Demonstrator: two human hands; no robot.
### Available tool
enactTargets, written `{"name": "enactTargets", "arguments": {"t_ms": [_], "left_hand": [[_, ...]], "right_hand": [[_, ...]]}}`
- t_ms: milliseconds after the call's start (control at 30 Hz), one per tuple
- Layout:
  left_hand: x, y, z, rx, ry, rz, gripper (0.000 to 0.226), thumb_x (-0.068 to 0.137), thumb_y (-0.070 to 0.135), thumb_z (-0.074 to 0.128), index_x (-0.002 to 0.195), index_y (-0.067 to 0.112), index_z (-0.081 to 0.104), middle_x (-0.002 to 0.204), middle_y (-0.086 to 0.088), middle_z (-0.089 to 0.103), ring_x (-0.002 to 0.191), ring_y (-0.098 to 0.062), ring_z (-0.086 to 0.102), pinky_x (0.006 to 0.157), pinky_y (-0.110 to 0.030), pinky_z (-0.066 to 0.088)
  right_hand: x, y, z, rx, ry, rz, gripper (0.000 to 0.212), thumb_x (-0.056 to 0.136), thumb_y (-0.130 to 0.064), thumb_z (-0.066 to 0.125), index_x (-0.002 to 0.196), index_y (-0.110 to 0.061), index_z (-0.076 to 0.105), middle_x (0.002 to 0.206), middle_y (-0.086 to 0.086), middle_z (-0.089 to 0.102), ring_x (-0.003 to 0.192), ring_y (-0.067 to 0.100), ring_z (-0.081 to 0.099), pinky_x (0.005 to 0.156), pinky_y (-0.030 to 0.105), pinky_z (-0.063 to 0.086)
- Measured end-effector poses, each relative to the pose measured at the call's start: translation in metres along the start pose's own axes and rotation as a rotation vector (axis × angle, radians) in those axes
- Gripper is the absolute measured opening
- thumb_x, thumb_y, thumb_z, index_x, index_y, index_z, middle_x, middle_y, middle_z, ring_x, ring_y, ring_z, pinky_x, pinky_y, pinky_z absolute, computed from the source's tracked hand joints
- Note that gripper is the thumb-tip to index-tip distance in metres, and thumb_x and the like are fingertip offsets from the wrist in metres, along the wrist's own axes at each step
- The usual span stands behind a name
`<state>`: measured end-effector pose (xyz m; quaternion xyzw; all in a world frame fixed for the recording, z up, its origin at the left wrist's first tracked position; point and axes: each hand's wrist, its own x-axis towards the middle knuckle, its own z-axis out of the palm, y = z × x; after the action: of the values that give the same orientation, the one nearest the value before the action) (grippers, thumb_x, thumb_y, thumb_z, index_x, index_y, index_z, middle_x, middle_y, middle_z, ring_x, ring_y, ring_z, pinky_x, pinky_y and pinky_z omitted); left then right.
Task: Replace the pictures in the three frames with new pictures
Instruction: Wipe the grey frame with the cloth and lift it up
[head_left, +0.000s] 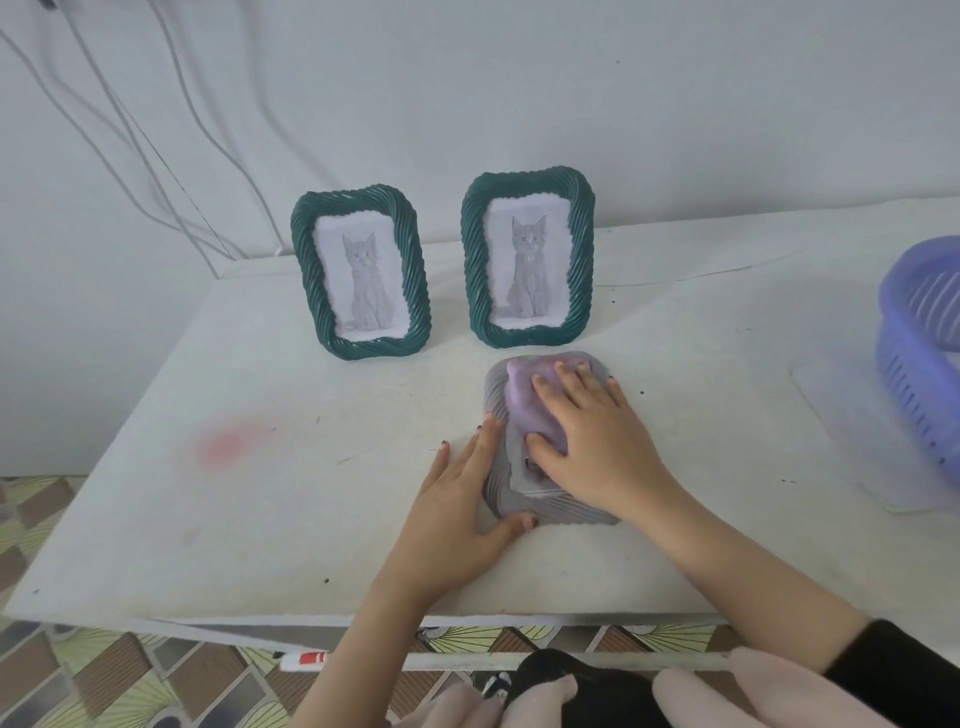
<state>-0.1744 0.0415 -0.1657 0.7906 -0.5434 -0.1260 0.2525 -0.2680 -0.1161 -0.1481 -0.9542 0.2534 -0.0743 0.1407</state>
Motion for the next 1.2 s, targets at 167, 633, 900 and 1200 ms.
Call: {"name": "enactTargets", "arguments": {"t_ms": [167, 633, 900, 1200], "left_hand": [[0.001, -0.001, 0.001, 0.029, -0.025, 0.013, 0.092, 0.076, 0.067, 0.036, 0.138, 0.033, -0.023, 0.156, 0.012, 0.005, 0.140, 0.005, 0.002, 0.111, -0.014, -0.012], [0.001, 0.000, -0.001, 0.051, -0.040, 0.025, 0.100, 0.073, 0.070, 0.035, 0.143, 0.021, -0.017, 0.150, 0.021, 0.006, 0.133, 0.011, 0.005, 0.108, -0.009, -0.013], [0.003, 0.000, -0.001, 0.058, -0.058, 0.026, 0.101, 0.073, 0.069, 0.033, 0.146, 0.015, -0.011, 0.151, 0.015, 0.005, 0.131, 0.011, 0.005, 0.105, -0.007, -0.015], [0.002, -0.001, -0.001, 0.067, -0.061, 0.008, 0.095, 0.070, 0.072, 0.030, 0.136, 0.025, -0.021, 0.156, 0.008, 0.009, 0.139, 0.002, 0.009, 0.105, -0.008, -0.015]], "right_hand": [[-0.012, -0.002, -0.003, 0.107, -0.047, -0.138, 0.052, 0.086, -0.032, 0.042, 0.136, -0.020, 0.043, 0.153, 0.007, 0.025, 0.144, 0.027, 0.012, 0.115, 0.035, 0.007], [-0.023, 0.029, -0.023, 0.017, -0.120, -0.112, 0.063, 0.086, -0.049, 0.019, 0.142, -0.025, 0.034, 0.154, -0.001, 0.022, 0.144, 0.017, 0.011, 0.114, 0.042, 0.013], [-0.013, 0.013, -0.009, 0.124, -0.051, -0.150, 0.064, 0.081, -0.057, 0.032, 0.133, -0.023, 0.048, 0.150, 0.004, 0.033, 0.141, 0.026, 0.020, 0.113, 0.038, 0.016], [-0.078, 0.008, -0.027, 0.215, -0.102, -0.047, 0.044, 0.087, -0.057, 0.038, 0.127, -0.043, 0.049, 0.154, 0.004, 0.016, 0.139, 0.021, 0.019, 0.110, 0.033, 0.020]]}}
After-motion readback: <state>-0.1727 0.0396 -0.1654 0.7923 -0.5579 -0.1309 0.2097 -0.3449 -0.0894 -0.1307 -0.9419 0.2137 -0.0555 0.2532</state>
